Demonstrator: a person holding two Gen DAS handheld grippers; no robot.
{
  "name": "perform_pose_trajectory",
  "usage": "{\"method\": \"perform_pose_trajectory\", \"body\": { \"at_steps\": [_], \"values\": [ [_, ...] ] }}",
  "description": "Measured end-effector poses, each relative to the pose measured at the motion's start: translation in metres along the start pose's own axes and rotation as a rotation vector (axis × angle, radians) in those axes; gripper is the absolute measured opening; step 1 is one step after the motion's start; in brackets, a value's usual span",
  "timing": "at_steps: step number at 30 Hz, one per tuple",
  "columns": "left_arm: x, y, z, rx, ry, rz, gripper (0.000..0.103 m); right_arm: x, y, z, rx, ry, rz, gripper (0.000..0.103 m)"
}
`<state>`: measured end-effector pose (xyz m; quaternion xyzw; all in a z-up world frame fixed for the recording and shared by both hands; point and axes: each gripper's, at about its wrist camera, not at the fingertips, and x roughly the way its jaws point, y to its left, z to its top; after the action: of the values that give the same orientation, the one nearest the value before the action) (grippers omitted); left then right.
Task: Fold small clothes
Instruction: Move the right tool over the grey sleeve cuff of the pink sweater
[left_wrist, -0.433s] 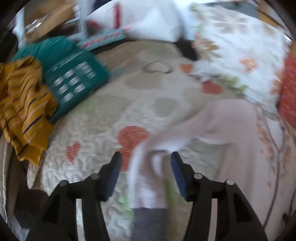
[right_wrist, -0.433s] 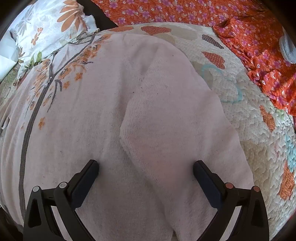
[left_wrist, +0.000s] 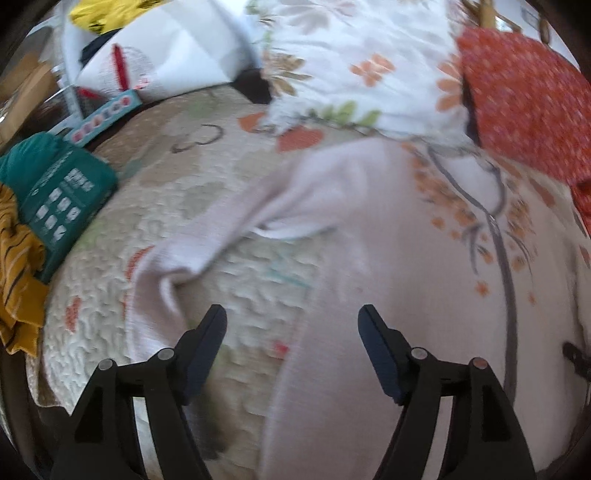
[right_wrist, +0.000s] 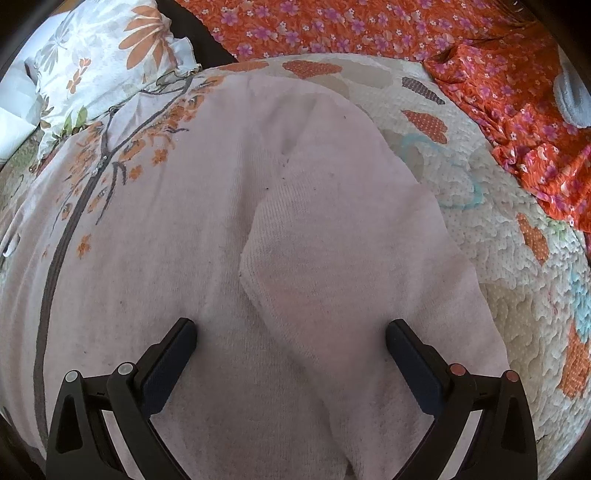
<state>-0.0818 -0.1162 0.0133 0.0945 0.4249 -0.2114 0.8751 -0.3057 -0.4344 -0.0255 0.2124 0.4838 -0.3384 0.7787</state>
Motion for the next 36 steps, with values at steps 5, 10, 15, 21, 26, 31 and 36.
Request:
{"method": "perform_pose_trajectory", "body": {
  "at_steps": [5,10,15,21,26,31,36],
  "values": [
    [-0.003,-0.025,-0.005,0.093,0.017,-0.036,0.074,0.002,-0.002,0.007,0.008,0.066,0.003,0.103],
    [0.003,-0.046,-0.003,0.115,0.041,-0.054,0.075,-0.014,-0.003,0.013,0.003,0.121,0.030,0.092],
    [0.008,-0.057,-0.009,0.146,0.055,-0.049,0.075,-0.074,-0.050,0.037,0.091,-0.059,0.075,0.092],
    [0.008,-0.067,-0.018,0.175,0.074,-0.097,0.075,-0.066,-0.127,0.032,0.271,-0.024,-0.018,0.091],
    [0.011,-0.074,-0.021,0.198,0.085,-0.097,0.075,-0.032,-0.142,0.006,0.319,0.116,0.003,0.088],
    [0.014,-0.073,-0.025,0.198,0.090,-0.089,0.075,-0.028,-0.146,-0.010,0.313,0.133,-0.033,0.087],
    [0.018,-0.073,-0.037,0.231,0.093,-0.079,0.075,-0.032,-0.141,-0.023,0.274,0.109,-0.069,0.087]
  ]
}}
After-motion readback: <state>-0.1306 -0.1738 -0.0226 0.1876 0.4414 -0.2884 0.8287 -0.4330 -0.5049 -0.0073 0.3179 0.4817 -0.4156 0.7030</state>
